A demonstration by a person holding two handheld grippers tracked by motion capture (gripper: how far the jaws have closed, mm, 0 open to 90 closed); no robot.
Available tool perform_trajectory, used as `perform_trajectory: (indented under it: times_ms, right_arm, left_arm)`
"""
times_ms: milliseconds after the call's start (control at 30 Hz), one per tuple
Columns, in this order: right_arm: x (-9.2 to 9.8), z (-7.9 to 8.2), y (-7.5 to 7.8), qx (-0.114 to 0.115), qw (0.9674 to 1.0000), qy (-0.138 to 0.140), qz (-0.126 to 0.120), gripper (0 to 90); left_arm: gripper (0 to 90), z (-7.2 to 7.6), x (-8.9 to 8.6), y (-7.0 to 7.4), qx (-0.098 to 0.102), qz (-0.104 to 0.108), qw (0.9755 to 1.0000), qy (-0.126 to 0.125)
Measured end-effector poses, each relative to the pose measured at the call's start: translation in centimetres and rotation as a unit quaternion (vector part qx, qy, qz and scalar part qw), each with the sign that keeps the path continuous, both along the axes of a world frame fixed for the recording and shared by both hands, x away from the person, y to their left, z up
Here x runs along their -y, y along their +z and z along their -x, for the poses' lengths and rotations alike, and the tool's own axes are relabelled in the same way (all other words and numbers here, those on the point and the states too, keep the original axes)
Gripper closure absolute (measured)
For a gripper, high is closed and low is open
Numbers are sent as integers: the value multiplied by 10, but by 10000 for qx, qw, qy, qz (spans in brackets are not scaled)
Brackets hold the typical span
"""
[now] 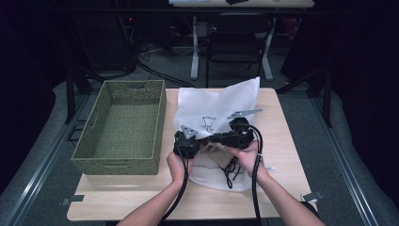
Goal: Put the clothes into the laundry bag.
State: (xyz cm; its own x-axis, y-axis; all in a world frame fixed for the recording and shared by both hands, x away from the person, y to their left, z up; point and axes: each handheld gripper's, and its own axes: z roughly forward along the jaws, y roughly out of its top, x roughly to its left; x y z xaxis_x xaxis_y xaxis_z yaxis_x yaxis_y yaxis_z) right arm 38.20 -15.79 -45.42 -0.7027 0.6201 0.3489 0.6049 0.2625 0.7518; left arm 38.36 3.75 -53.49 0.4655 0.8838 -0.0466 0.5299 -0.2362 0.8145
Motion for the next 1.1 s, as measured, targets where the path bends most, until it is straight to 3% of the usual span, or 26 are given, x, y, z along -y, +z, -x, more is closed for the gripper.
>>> perform_trajectory:
  times_ms: [233, 267, 400, 467, 567, 633, 667, 700, 733, 833, 867, 1000, 1100]
  right_arm:
    - [13, -4, -6, 0, 9996, -104, 269, 865]
    - [15, -7, -7, 10, 9994, -138, 304, 865]
    - [15, -8, -7, 36, 9993, -160, 324, 864]
    - [14, -8, -7, 33, 9992, -163, 356, 863]
    - [13, -9, -7, 22, 9992, -169, 366, 863]
    - [13, -9, -8, 28, 9993, -162, 340, 863]
    - [13, -9, -8, -4, 9993, -180, 320, 864]
    - [13, -9, -8, -21, 9995, -174, 274, 866]
    - [13, -9, -8, -21, 9995, -174, 274, 866]
    - [14, -6, -6, -39, 9998, -154, 110, 873]
    - [15, -6, -5, -55, 9999, -149, 34, 874]
    - [15, -1, 2, 12, 9998, -111, -159, 874]
    - [15, 1, 4, 0, 9997, -88, -216, 874]
  left_arm:
    - [597, 20, -4, 5, -182, -142, 9983, -531]
    - [493, 23, -5, 6, -203, -167, 9980, -579]
    - [414, 42, -6, 12, -163, -122, 9966, -802]
    - [384, 51, -1, 16, -33, -211, 9951, -969]
    - [361, 54, 6, 16, 8, -248, 9942, -1042]
    - [382, 49, 12, 9, -20, -242, 9948, -986]
    - [436, 46, 14, 6, -61, -216, 9950, -969]
    - [567, 42, 16, 2, -122, -152, 9959, -887]
    - [567, 38, 18, -2, -128, -74, 9964, -835]
    - [806, 29, 23, -7, 36, 74, 9983, -575]
    - [838, 26, 24, -6, 64, 114, 9987, -494]
    - [845, 15, 24, 3, 340, 198, 9991, -172]
    - [842, 6, 20, 2, 293, 201, 9994, 1]
